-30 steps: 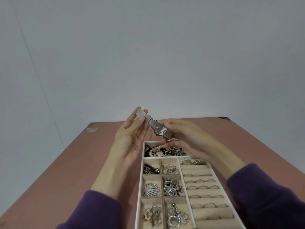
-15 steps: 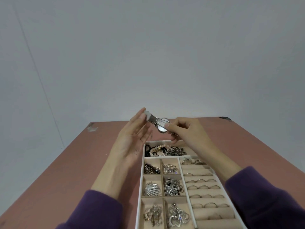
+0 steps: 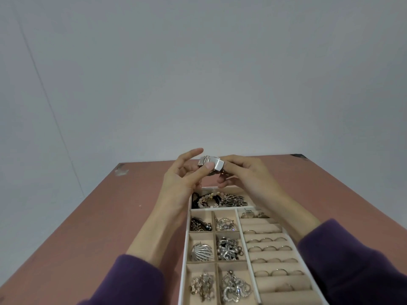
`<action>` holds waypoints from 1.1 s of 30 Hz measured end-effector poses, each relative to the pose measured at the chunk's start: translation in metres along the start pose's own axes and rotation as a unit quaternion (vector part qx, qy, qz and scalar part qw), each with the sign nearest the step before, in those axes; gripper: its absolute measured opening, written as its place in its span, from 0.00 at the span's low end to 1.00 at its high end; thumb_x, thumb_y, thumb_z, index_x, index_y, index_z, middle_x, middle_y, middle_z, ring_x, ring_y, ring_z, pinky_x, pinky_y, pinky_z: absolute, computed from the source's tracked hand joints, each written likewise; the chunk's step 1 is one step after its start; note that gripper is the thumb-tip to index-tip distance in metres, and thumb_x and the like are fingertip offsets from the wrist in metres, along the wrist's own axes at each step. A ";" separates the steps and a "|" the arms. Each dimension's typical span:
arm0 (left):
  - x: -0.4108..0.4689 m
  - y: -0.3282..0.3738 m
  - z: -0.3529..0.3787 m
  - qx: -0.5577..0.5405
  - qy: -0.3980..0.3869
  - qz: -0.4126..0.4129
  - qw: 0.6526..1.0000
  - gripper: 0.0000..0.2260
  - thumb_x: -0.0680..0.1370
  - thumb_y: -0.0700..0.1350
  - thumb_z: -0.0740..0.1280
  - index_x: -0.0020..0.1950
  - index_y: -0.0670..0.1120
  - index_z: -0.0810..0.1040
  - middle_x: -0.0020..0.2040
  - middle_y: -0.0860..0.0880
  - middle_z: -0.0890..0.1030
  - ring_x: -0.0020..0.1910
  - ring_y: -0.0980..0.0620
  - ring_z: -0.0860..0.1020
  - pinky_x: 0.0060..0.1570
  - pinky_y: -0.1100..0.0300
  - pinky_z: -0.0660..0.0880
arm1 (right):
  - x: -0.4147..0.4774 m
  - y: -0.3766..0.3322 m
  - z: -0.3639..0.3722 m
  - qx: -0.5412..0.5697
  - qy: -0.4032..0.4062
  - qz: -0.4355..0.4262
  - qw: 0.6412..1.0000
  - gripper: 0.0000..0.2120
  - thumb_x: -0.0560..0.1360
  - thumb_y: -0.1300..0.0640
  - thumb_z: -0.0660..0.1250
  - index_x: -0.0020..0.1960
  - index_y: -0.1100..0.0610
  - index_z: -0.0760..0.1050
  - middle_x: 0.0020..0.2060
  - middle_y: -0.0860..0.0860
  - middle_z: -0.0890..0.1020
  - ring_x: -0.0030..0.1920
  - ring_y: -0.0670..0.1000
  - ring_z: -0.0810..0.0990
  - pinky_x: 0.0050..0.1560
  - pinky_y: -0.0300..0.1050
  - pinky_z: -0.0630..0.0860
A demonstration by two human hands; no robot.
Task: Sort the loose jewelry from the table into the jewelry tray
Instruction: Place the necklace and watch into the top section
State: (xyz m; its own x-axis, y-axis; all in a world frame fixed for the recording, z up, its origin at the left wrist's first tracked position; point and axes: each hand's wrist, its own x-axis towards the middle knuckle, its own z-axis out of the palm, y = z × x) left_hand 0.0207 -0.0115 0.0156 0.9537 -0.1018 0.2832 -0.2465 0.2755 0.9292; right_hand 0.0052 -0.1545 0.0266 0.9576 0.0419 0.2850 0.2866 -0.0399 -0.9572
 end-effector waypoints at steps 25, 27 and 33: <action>0.002 0.001 0.000 0.074 0.032 0.058 0.995 0.17 0.70 0.40 0.72 0.57 0.49 0.78 0.33 0.52 0.70 0.30 0.60 0.71 0.29 0.72 0.70 | 0.001 0.006 -0.005 -0.088 -0.016 -0.018 0.996 0.05 0.76 0.58 0.65 0.47 0.57 0.80 0.37 0.49 0.81 0.35 0.45 0.78 0.38 0.35 0.76; 0.002 0.001 0.000 0.078 0.027 0.051 0.995 0.16 0.70 0.41 0.72 0.57 0.49 0.78 0.34 0.52 0.71 0.29 0.61 0.71 0.29 0.71 0.71 | 0.002 0.006 -0.005 -0.112 -0.004 -0.031 0.993 0.04 0.76 0.57 0.66 0.46 0.55 0.80 0.37 0.48 0.81 0.35 0.44 0.78 0.38 0.35 0.74; 0.002 -0.001 0.001 0.001 0.032 -0.041 0.999 0.08 0.73 0.45 0.70 0.50 0.45 0.78 0.40 0.48 0.77 0.31 0.55 0.76 0.31 0.65 0.76 | 0.007 0.016 -0.008 -0.306 0.051 -0.205 0.928 0.04 0.73 0.57 0.69 0.45 0.51 0.82 0.40 0.41 0.80 0.40 0.39 0.76 0.43 0.36 0.70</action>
State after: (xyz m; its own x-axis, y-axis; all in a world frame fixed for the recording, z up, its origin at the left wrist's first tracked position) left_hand 0.0223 -0.0130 0.0151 0.9796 -0.0620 0.1909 -0.1681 0.2663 0.9491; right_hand 0.0164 -0.1632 0.0141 0.7529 0.0856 0.6526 0.5608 -0.6025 -0.5679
